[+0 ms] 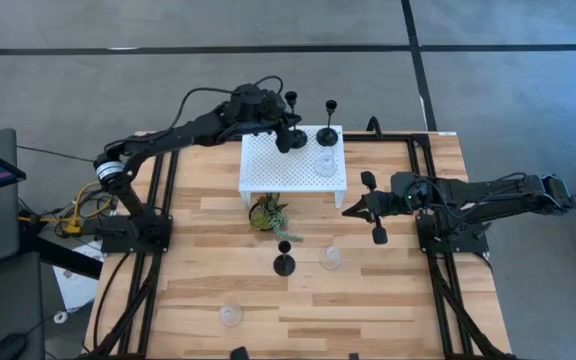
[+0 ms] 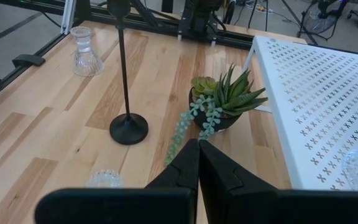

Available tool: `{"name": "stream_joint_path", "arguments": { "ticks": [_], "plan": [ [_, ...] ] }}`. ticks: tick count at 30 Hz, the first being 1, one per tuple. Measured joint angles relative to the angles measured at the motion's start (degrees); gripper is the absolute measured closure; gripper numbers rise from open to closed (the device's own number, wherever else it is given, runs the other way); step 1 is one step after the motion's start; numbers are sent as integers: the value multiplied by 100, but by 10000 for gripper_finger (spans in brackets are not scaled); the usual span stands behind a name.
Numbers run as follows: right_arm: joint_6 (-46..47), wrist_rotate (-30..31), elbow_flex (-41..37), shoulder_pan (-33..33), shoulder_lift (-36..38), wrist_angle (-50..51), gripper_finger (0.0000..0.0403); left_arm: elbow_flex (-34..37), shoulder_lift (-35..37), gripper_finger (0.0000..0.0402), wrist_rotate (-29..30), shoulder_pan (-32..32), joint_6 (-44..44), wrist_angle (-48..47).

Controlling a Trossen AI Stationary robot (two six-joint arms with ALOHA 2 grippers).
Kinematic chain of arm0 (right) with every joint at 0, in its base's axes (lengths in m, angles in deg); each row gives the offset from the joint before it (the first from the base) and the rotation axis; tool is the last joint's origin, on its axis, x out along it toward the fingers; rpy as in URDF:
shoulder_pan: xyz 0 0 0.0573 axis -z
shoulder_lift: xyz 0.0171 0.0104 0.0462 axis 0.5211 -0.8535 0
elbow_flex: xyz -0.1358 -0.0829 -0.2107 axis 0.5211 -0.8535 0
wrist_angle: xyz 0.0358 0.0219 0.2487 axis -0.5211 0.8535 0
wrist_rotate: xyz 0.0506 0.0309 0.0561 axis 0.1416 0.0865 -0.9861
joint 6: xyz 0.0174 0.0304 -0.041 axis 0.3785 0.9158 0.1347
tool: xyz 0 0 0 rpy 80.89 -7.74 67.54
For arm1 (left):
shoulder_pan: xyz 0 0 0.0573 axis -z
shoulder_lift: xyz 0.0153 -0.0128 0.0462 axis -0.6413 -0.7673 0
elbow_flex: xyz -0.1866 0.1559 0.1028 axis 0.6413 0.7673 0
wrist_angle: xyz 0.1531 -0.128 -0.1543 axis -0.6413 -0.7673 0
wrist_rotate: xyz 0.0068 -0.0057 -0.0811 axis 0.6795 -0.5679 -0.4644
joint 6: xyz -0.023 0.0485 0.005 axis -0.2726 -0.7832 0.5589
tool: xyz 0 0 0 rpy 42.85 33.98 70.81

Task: Pick & Place candle stick holders
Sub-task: Put the top black candle holder on the shelf aligned with the black candle holder

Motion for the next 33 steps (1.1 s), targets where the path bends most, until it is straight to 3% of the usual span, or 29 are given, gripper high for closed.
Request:
{"name": "stream_joint_path", "arguments": {
  "ticks": [22, 33],
  "plan": [
    [0, 0, 0, 1, 0, 0, 403, -378, -56, 389, 6, -43, -4, -278],
    [2, 0, 0, -1, 0, 2, 403, -376, -415, 389, 16, 19, 0, -221]
  ]
}}
